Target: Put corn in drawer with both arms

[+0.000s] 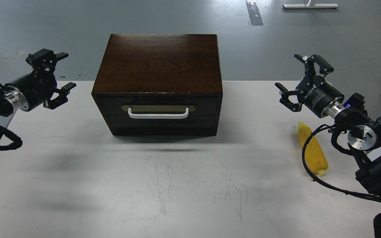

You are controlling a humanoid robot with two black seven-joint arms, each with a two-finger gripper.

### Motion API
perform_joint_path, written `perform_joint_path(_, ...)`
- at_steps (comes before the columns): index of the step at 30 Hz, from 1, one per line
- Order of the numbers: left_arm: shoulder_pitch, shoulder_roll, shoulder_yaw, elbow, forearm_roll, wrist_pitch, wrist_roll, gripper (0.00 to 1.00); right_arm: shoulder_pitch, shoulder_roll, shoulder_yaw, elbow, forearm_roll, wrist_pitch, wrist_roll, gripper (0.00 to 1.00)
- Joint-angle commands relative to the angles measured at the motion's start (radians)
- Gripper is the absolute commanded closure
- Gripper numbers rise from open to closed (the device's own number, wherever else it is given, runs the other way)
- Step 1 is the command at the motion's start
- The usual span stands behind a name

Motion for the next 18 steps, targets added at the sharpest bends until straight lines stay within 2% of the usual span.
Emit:
perform_joint_path(1, 0.001, -0.002, -0.009, -0.002, -0.010, 0.000, -0.001, 0.02, 0.000, -0.002, -0.001, 0.000, 0.000, 0.000, 0.000, 0.00)
perform_joint_path(6, 0.004, -0.021, -0.041, 0.012, -0.027, 0.043, -0.002, 0.02, 0.001, -0.003, -0.001, 0.000, 0.000, 0.000, 0.000, 0.00)
perform_joint_path(18, 0.073, -0.011, -0.072, 0.004, -0.066, 0.028, -0.007, 0.02, 0.046, -0.002, -0.010, -0.011, -0.002, 0.000, 0.000, 0.00)
